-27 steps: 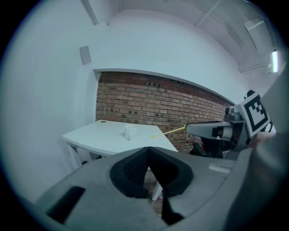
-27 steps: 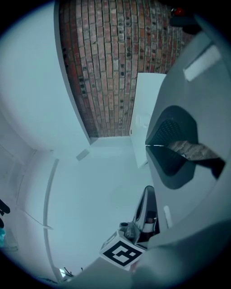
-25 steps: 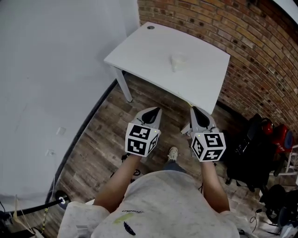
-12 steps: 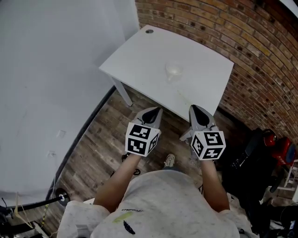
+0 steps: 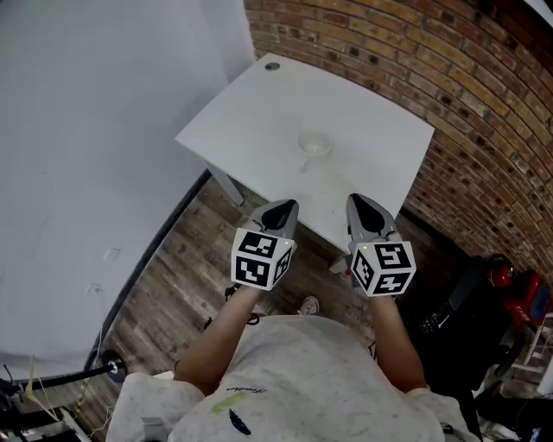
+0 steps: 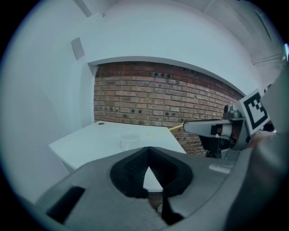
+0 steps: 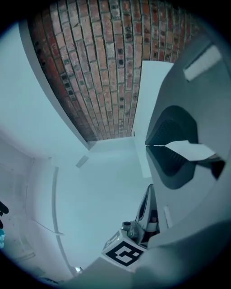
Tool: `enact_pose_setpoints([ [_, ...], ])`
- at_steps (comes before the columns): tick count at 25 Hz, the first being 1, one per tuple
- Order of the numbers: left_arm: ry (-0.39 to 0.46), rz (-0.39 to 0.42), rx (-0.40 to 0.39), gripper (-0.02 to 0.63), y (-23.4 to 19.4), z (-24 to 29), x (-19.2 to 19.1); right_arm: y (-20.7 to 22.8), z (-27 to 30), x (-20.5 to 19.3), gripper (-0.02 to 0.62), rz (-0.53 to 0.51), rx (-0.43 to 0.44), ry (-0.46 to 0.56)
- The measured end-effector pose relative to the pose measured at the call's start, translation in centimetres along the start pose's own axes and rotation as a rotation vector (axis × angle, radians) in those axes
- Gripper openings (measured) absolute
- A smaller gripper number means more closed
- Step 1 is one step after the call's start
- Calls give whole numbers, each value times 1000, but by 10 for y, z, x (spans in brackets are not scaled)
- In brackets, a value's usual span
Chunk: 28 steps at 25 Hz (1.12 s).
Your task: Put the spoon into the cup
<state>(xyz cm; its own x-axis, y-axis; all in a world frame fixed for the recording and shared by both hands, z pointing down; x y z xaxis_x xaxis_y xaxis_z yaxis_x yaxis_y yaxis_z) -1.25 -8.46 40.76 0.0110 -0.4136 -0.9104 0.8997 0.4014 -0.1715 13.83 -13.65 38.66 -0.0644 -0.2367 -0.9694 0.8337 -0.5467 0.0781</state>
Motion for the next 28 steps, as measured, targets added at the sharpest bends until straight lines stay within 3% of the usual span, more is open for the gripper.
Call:
enact_pose_setpoints([
  [16,-9,-10,30,-5,-36,35,14,13,53,6,15,10,34,-10],
  [28,-24,-11,-74,-5,-104,71,26,0,112,3,15,5,-57,-62],
])
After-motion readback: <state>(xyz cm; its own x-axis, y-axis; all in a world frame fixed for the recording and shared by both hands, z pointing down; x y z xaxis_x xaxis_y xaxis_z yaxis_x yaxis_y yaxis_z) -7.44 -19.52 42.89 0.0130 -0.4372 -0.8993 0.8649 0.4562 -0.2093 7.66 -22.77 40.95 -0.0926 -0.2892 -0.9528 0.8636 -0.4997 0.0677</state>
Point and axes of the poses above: the fingertips, and each gripper's own axes: z forward along the fingers, y to its right, x out of its top, the point moved 5 cm from there along -z, backward along the fingers, and after that the axes turned 12 degrees about -x, right-handed, at the moved point
